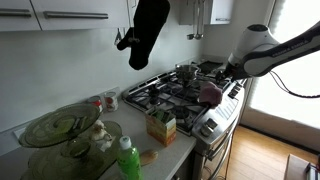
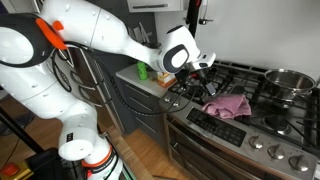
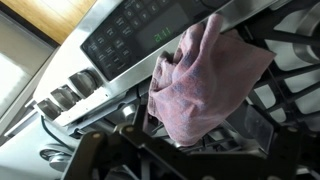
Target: Use the pink towel to wipe the buttons on the stove
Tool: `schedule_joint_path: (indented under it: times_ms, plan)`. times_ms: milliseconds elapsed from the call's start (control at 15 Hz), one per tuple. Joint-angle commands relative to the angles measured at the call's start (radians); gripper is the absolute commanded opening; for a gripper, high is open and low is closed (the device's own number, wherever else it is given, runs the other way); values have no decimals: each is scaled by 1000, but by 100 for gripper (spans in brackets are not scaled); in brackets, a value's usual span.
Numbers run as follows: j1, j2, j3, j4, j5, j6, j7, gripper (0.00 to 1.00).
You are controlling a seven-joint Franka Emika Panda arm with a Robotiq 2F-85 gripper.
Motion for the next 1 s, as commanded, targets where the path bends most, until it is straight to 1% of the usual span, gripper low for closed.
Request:
schedule_joint_path:
  times_ms: [0, 333, 400, 467, 533, 600, 667, 733, 867, 933]
  plan:
    - [16, 132, -38, 73, -57, 59, -21, 100]
    - [66, 248, -88, 135, -66, 92, -54, 100]
    - [78, 268, -97, 147, -71, 105, -56, 99]
    - [90, 281, -108, 154, -69, 119, -62, 96]
    - [102, 297, -115, 159, -50, 143, -83, 74]
    - [114, 308, -126, 166, -63, 155, -82, 71]
    - [125, 318, -137, 173, -66, 155, -80, 71]
    - [134, 326, -147, 177, -63, 162, -82, 64]
    - [143, 334, -155, 176, -13, 174, -127, 47]
    - [145, 338, -156, 174, 7, 167, -149, 40]
